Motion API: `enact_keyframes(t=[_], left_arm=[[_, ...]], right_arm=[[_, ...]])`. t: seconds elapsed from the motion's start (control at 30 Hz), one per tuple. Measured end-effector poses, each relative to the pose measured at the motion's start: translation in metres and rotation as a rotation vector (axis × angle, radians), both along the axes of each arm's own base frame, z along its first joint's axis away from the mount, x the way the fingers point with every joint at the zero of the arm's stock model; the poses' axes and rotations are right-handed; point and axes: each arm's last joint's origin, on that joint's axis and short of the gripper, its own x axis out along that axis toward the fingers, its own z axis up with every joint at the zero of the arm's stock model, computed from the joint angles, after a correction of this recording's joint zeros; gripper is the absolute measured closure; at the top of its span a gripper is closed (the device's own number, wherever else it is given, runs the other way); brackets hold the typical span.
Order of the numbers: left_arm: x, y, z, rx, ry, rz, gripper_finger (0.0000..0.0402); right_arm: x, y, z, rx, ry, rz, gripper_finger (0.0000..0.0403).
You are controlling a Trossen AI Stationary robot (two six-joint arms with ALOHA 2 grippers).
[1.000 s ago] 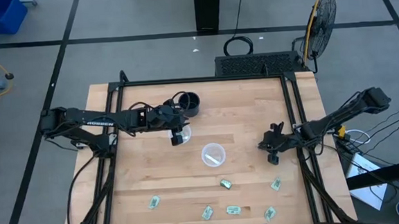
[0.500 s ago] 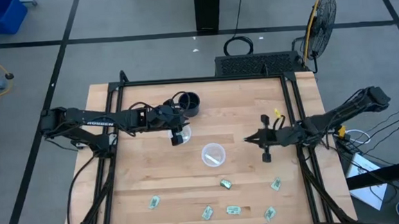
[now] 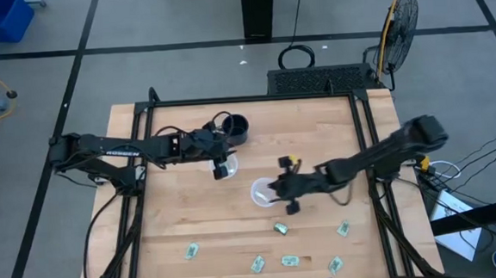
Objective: Pick and place Stevia / Truvia into bins
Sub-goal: Put the stevia packet into the bottom round transparent container
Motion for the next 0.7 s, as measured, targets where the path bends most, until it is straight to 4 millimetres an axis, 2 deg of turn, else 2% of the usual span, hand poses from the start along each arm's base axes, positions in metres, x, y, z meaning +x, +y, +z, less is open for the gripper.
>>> enact_keyframes(t=[0.1, 0.27, 0.47, 0.7], left_arm=[[-0.006, -0.001, 0.009, -0.003, -0.037, 0.004, 0.0321], [-0.024, -0.003, 0.029, -0.053, -0.096, 0.031, 0.0321], [-0.047, -0.017, 0.039, -0.179, -0.069, -0.044, 0.0321], [-0.054, -0.054, 0.033, -0.314, 0.039, -0.212, 0.0321]], right_arm=[[0.020, -0.003, -0.018, -0.001, 0.046, -0.019, 0.0397], [0.040, -0.004, -0.035, 0.123, 0.109, 0.010, 0.0397], [0.045, -0.006, -0.047, 0.113, 0.151, 0.012, 0.0380], [0.044, -0.007, -0.049, 0.114, 0.164, 0.003, 0.0322]])
